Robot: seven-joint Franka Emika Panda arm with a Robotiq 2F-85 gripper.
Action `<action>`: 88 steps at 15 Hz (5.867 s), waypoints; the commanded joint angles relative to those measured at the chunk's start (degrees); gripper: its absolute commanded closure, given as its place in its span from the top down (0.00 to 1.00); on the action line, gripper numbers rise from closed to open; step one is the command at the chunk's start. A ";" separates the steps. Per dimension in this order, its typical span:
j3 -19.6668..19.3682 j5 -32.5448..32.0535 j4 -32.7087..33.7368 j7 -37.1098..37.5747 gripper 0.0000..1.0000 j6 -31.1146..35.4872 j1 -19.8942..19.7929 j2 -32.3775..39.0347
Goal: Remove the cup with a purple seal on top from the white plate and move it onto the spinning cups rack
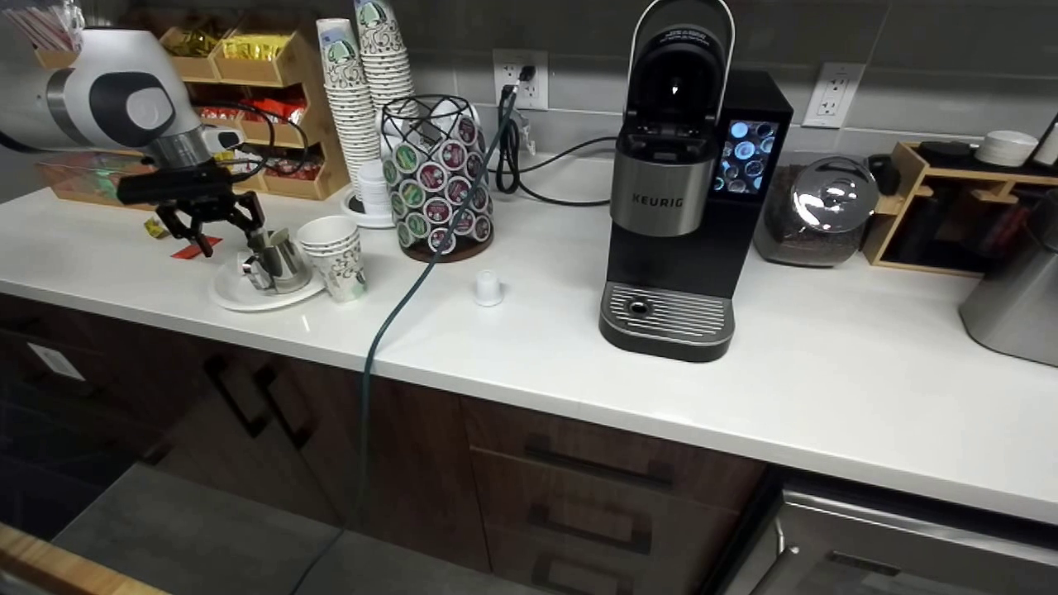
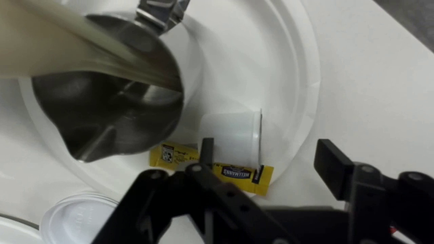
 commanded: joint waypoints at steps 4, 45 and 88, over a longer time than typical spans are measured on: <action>0.89 2.08 -0.32 -1.18 0.23 1.36 -1.08 1.32; -11.09 1.28 8.15 -72.63 0.01 -45.00 -7.34 -22.38; -15.12 -25.39 9.56 -103.94 0.00 -15.47 -11.05 -16.88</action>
